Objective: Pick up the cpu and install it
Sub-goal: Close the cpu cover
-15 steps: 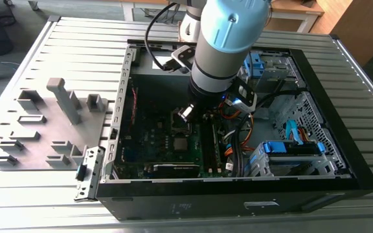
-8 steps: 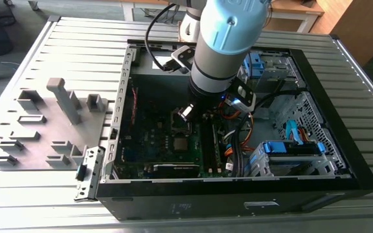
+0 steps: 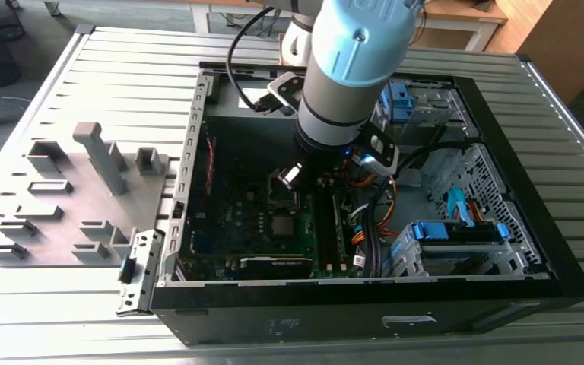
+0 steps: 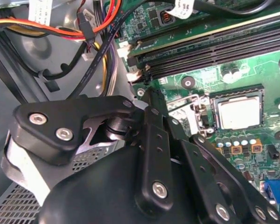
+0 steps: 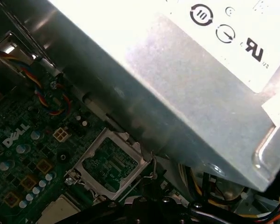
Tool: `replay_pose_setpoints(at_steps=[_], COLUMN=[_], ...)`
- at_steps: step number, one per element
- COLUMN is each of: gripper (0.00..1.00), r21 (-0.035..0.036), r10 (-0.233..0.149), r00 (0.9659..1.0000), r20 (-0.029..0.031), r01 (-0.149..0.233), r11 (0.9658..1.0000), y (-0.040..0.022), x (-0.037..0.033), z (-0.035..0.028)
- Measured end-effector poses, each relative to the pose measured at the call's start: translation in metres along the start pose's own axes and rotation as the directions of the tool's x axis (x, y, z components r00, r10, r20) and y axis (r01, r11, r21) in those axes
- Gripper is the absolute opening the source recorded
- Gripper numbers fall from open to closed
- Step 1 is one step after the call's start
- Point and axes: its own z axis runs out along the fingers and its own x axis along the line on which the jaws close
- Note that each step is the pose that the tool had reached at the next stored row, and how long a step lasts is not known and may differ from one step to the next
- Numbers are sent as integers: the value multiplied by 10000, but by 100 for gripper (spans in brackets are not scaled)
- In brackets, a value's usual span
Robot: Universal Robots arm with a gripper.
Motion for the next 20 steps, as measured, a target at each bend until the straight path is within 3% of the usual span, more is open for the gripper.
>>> replay_pose_setpoints(at_steps=[7,20], gripper=[11,11], r21=[3,2], r10=[-2,-2], r00=[10000,10000], r20=[2,2], r01=[2,2], r11=[10000,10000], y=[4,21], x=[8,31], z=[38,46])
